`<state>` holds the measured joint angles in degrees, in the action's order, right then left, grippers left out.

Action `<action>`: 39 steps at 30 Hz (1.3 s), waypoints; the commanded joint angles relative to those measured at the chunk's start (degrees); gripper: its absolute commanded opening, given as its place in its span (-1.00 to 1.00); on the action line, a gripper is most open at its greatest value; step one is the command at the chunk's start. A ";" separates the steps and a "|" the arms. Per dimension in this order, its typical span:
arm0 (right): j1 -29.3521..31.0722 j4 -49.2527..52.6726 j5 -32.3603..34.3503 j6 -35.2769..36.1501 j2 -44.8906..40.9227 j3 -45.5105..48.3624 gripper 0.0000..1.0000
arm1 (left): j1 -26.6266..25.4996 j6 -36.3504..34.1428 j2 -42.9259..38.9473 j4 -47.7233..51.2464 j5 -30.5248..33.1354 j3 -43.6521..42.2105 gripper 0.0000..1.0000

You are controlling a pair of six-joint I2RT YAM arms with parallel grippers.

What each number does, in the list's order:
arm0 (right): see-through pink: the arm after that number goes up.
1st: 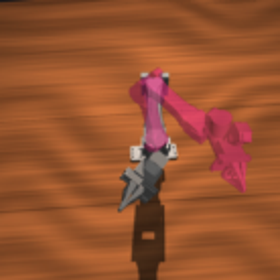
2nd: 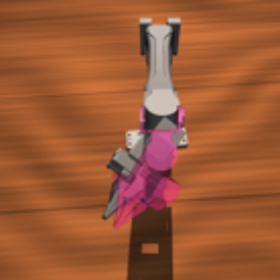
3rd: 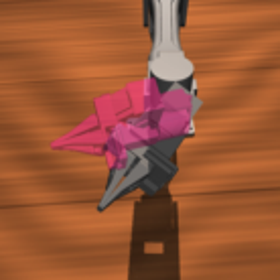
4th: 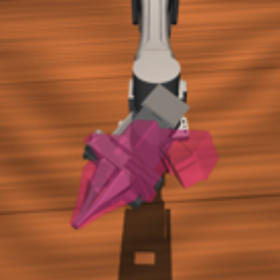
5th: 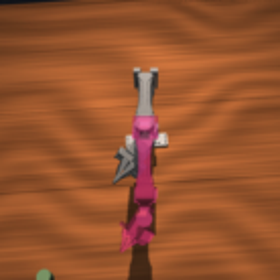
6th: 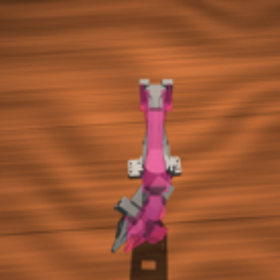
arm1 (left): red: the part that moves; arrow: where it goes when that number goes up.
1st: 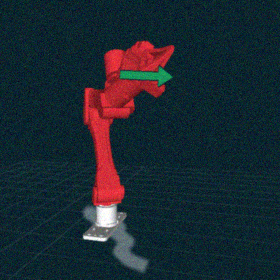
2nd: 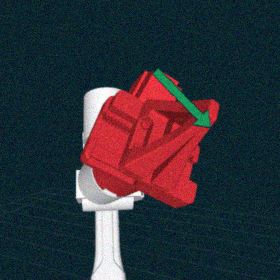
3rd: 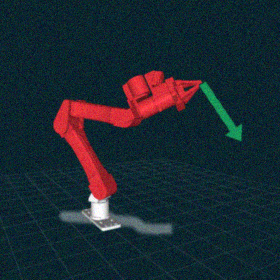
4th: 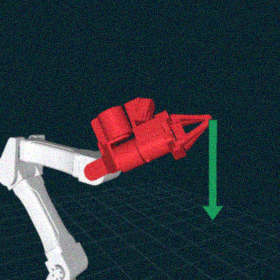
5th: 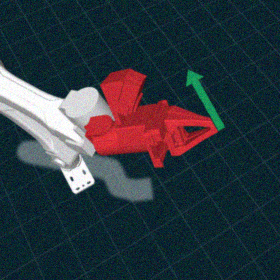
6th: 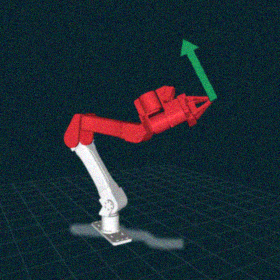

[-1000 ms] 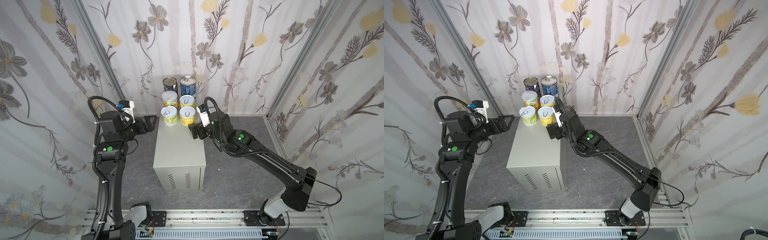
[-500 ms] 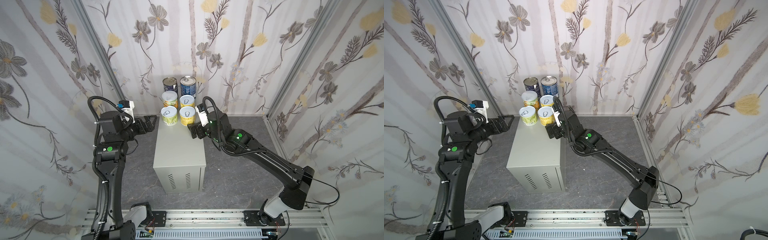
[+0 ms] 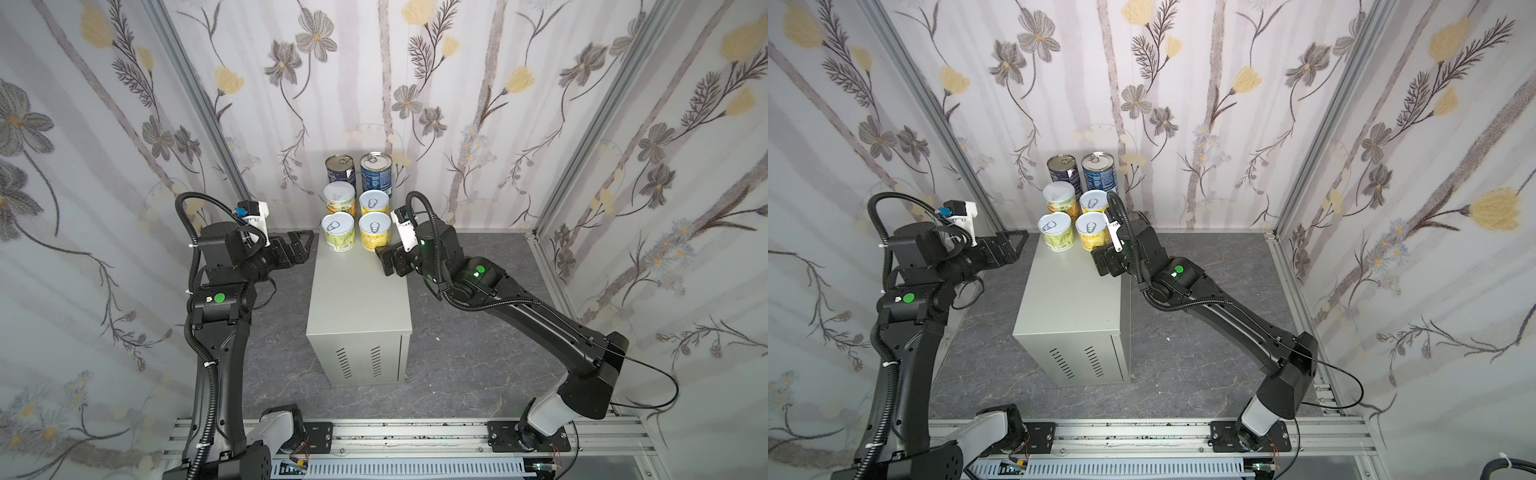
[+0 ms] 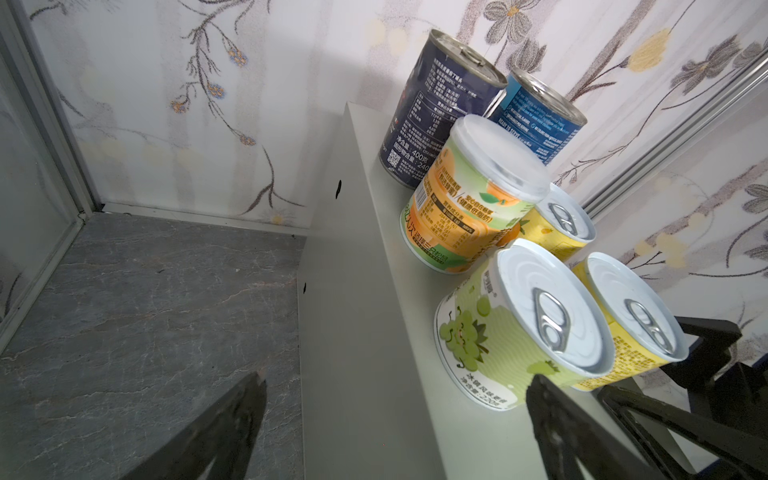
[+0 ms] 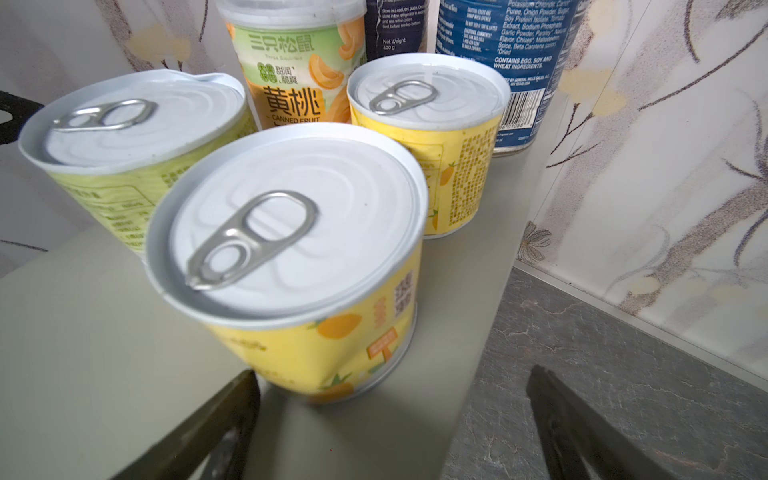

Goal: Place and organize the canned foods onto the counter

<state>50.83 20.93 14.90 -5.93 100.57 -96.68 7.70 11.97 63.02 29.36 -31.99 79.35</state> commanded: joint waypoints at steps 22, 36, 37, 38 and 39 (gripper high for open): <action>-5.72 -0.58 -0.57 -0.30 -0.46 1.42 0.99 | 0.08 -0.01 0.17 -1.67 -1.24 0.28 1.00; -7.09 -0.45 0.72 -0.01 -4.00 3.65 0.99 | 0.08 -0.18 0.08 -1.58 -0.88 0.10 1.00; -7.42 -0.52 0.84 -0.02 -4.87 4.37 0.99 | 0.12 -0.10 0.17 -1.53 -0.80 0.12 1.00; -7.80 -0.60 0.91 -0.10 -5.96 5.13 0.99 | 0.05 -0.10 0.21 -1.62 -0.80 0.11 1.00; -8.38 -0.69 1.00 -0.13 -7.06 6.18 0.99 | 0.04 -0.10 0.26 -1.72 -0.80 0.10 1.00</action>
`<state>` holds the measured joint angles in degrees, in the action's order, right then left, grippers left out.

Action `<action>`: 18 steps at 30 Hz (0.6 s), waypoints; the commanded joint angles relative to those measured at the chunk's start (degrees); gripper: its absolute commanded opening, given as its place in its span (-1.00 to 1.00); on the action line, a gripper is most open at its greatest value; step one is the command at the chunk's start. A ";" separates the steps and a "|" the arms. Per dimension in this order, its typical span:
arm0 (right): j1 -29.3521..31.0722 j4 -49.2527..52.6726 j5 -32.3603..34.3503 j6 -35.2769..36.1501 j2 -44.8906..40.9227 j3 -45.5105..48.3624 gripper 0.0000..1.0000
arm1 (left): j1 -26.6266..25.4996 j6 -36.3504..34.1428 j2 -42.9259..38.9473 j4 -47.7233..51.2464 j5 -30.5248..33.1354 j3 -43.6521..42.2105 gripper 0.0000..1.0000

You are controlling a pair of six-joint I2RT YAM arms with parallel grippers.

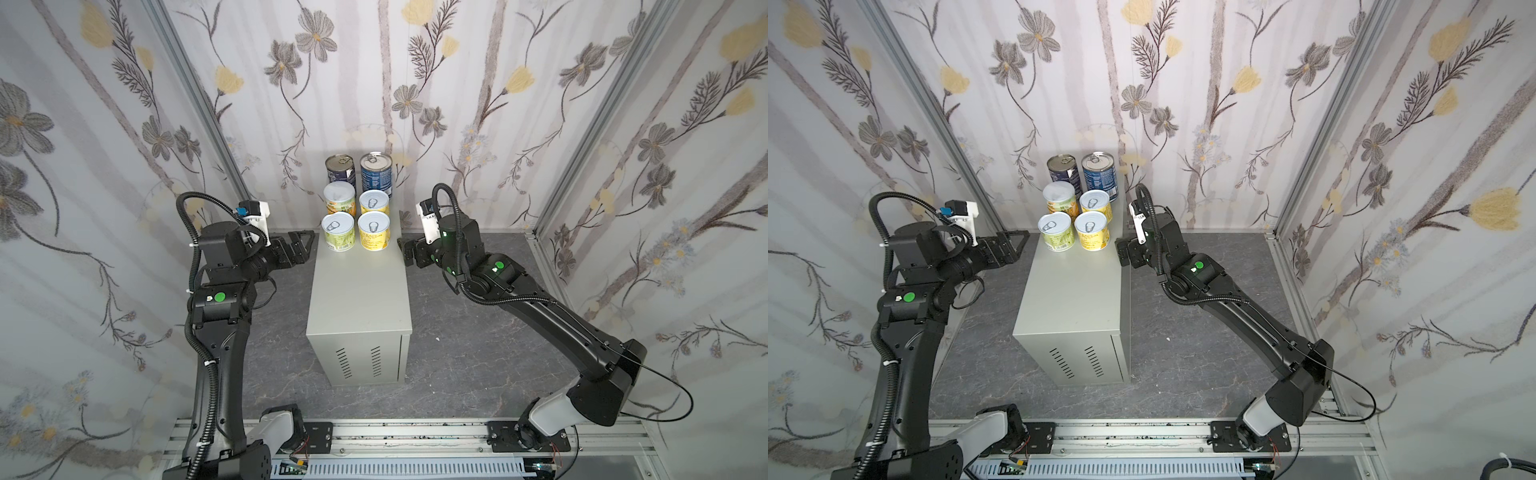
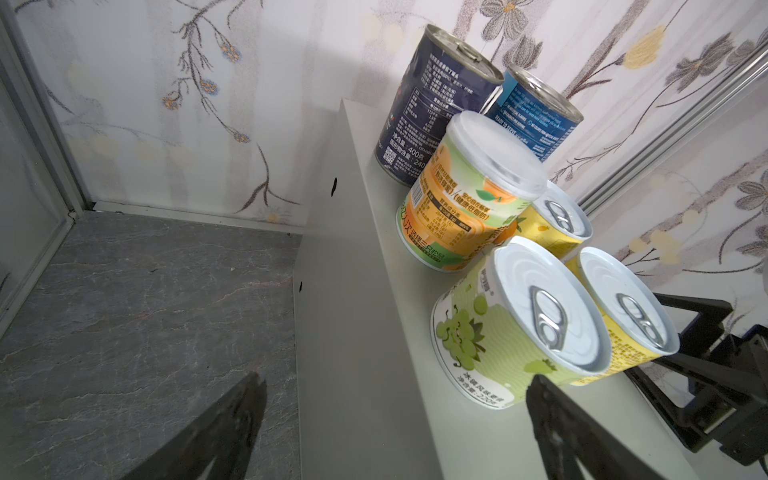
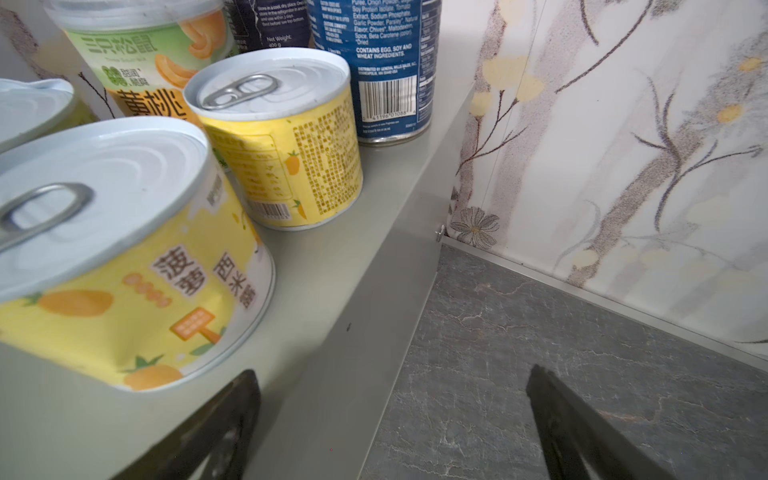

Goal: Place and organize the canned foods onto the counter

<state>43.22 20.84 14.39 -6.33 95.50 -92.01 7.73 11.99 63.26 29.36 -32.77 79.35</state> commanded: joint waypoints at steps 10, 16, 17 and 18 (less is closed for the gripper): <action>-10.08 -6.71 0.88 -0.59 -13.68 18.98 0.99 | 0.04 -1.90 0.45 -2.03 5.03 -1.14 1.00; -19.26 -15.98 0.21 -0.59 -19.98 34.07 0.99 | -0.11 -3.10 -0.29 -8.85 13.52 -8.51 1.00; -20.78 -18.33 0.20 -0.16 -20.64 36.78 0.99 | -0.11 -3.11 -0.77 -11.01 16.68 -11.10 1.00; -22.36 -20.80 -0.13 0.22 -21.16 39.49 0.99 | -0.09 -3.83 -1.02 -12.92 18.85 -13.44 1.00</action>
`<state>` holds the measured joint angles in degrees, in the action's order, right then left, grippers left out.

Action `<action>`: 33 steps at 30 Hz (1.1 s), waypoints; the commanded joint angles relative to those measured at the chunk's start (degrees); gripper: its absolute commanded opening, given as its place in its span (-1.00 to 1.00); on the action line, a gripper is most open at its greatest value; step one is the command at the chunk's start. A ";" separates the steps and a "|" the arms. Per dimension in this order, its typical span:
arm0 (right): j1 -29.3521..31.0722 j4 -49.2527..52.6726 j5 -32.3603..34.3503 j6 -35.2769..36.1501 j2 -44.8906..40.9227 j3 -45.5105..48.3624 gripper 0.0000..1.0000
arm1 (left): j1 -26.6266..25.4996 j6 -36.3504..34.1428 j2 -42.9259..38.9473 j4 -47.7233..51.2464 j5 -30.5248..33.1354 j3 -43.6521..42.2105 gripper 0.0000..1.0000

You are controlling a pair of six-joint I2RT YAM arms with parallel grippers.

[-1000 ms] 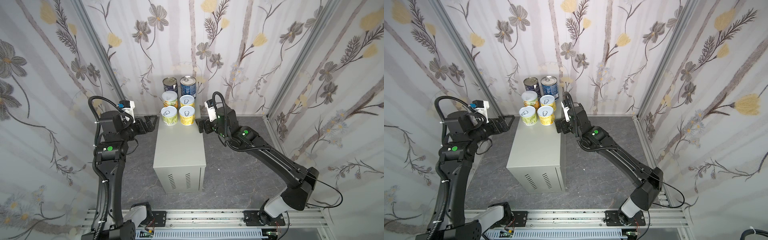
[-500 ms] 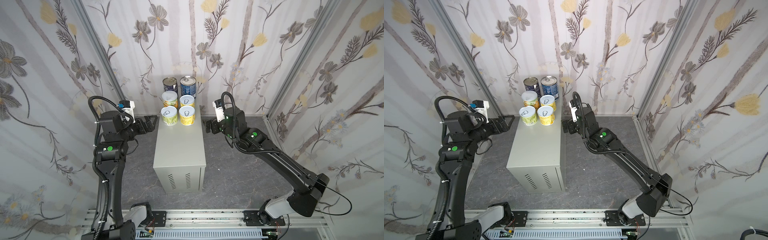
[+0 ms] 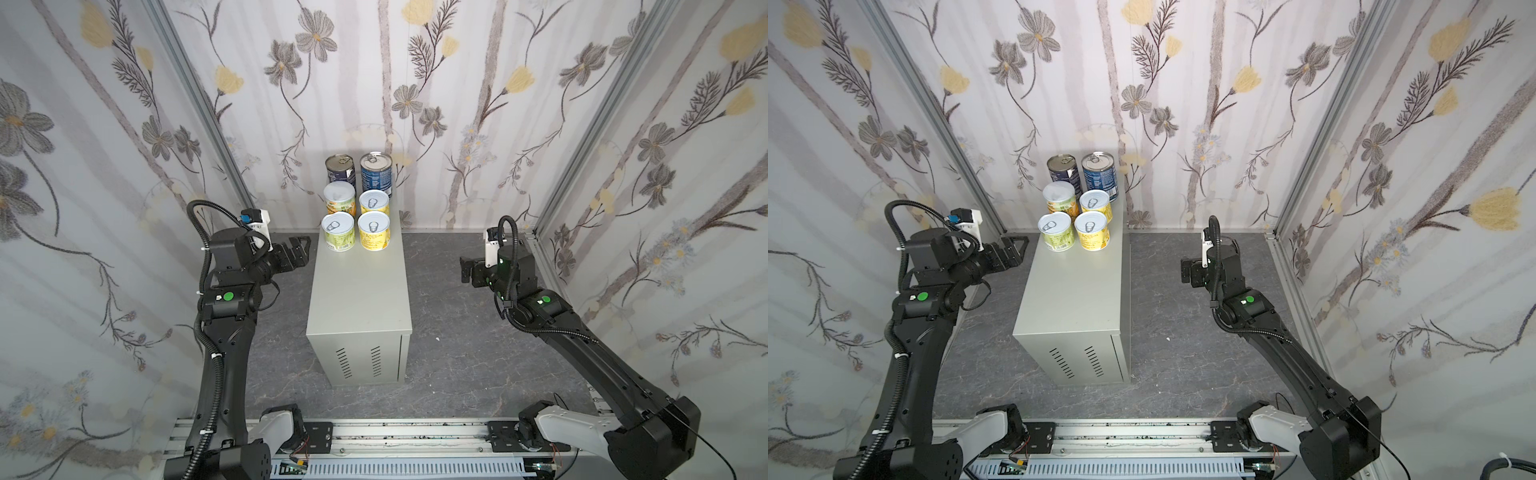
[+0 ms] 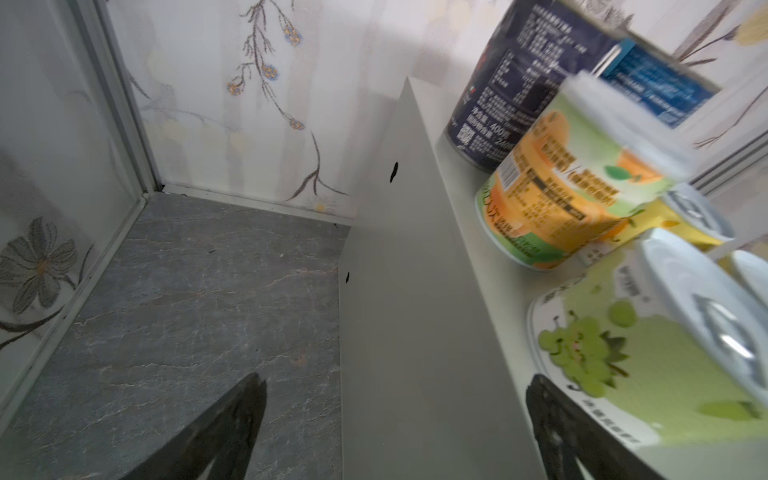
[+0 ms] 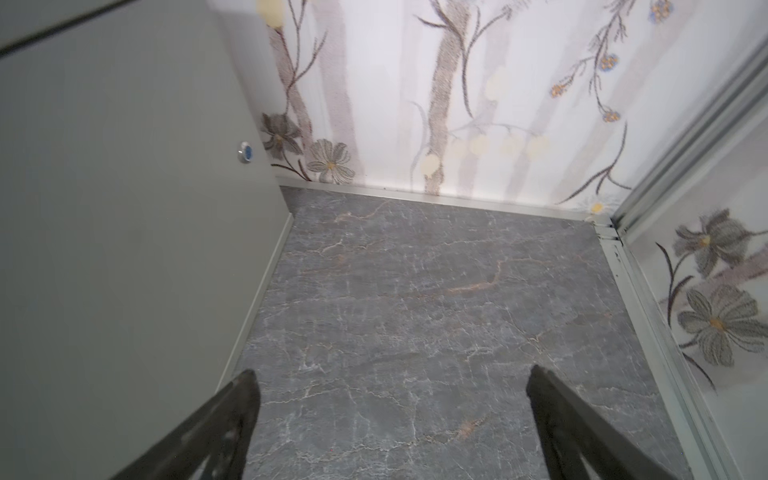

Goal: Place and organize the canned foods onto the counter

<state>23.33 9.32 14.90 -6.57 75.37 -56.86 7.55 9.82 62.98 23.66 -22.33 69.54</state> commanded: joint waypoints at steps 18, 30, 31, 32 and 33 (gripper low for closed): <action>-13.84 -60.28 5.78 9.00 3.70 36.64 0.99 | -0.07 -7.17 13.00 -49.13 24.08 -36.41 1.00; -17.95 -72.05 1.76 5.94 9.18 39.44 0.99 | -3.65 -9.16 12.01 -58.15 29.41 -47.44 1.00; -18.03 -72.95 1.80 5.87 9.14 39.95 0.99 | -5.31 -9.97 12.43 -61.30 33.25 -48.39 1.00; -18.11 -72.96 1.71 5.79 9.02 39.96 0.99 | -5.61 -10.90 13.49 -63.96 32.34 -48.61 1.00; -18.10 -73.04 1.65 5.72 9.09 39.90 0.99 | -6.12 -12.30 15.23 -63.74 31.00 -47.59 1.00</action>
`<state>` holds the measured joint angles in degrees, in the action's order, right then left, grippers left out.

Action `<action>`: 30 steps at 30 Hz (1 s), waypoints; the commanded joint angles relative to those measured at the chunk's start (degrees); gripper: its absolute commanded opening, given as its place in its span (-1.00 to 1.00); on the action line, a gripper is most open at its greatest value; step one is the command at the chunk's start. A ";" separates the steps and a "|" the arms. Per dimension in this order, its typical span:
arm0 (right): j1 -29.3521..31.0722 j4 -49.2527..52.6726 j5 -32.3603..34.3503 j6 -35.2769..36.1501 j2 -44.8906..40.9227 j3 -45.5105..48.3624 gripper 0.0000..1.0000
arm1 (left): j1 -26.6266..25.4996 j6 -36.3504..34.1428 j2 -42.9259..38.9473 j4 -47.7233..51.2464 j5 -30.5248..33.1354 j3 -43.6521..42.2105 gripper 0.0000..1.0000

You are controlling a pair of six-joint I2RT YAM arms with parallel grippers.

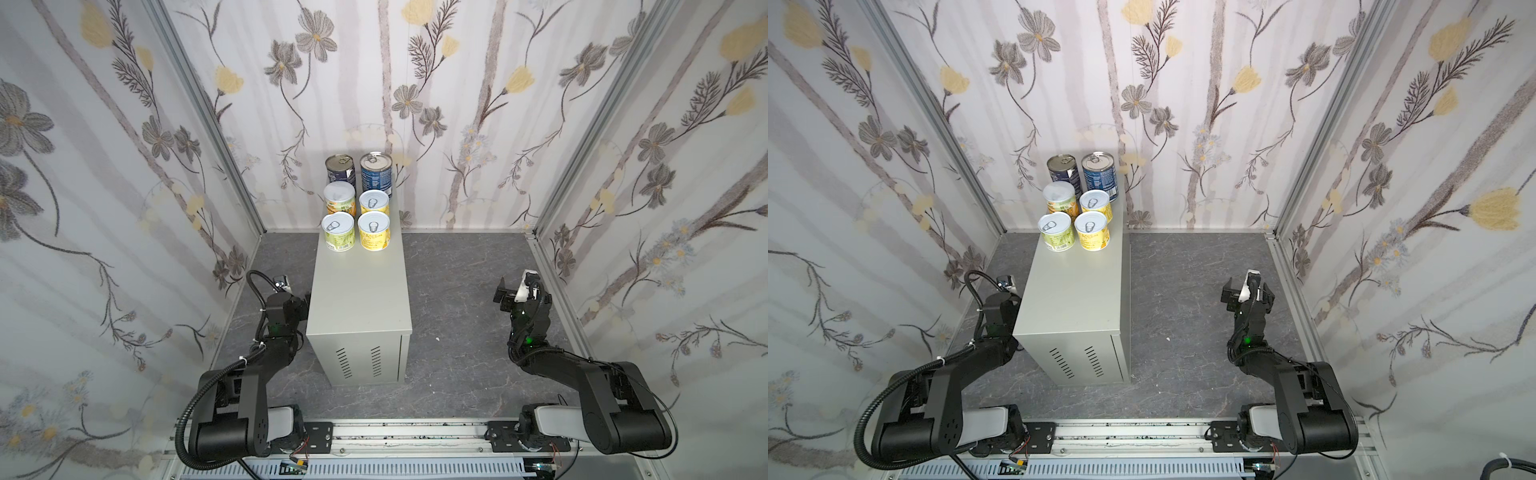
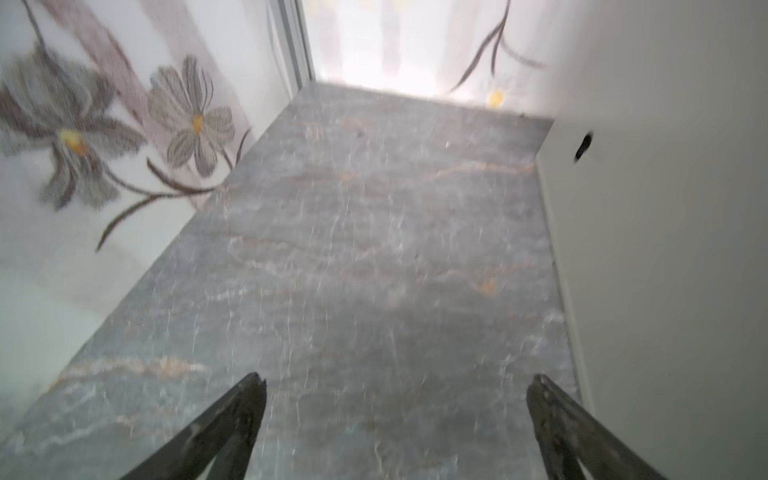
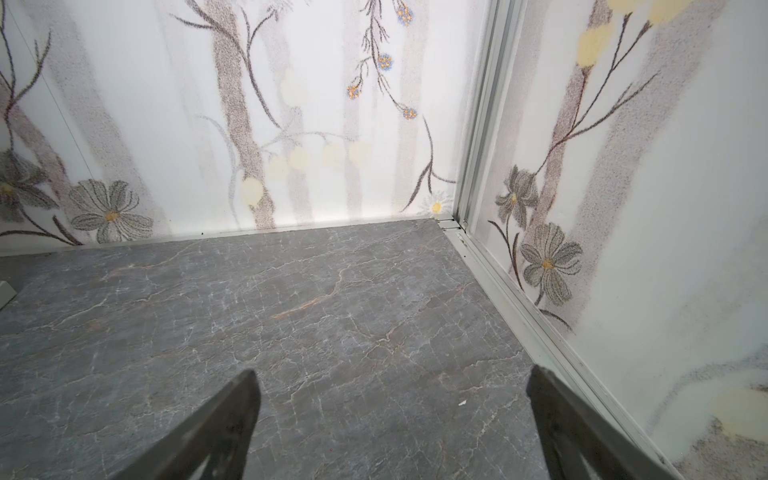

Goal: Place and organize the canned foods onto the counter

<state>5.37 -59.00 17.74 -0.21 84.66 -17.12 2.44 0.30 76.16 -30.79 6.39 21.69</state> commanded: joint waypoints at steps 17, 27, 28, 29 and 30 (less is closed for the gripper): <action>-2.64 -15.70 -9.47 -0.69 1.65 5.50 0.99 | -6.04 -5.13 4.38 -4.83 3.50 3.87 1.00; -2.71 -15.73 -9.49 -0.69 1.64 5.62 0.99 | -7.41 -3.69 14.73 -35.27 2.74 -5.80 1.00; -2.69 -15.73 -9.49 -0.72 1.58 5.54 0.99 | -7.27 -3.13 13.60 -28.90 2.56 -3.56 1.00; -2.69 -15.73 -9.47 -0.68 1.64 5.51 0.99 | -6.61 -2.74 14.39 -28.42 2.01 -2.57 1.00; -2.64 -15.79 -9.48 -0.75 1.65 5.56 0.99 | -6.37 -2.19 14.30 -26.84 2.50 -1.76 1.00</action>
<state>2.66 -72.18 8.69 -1.04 86.15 -11.53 -4.49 -3.01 90.35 -53.34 7.53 18.11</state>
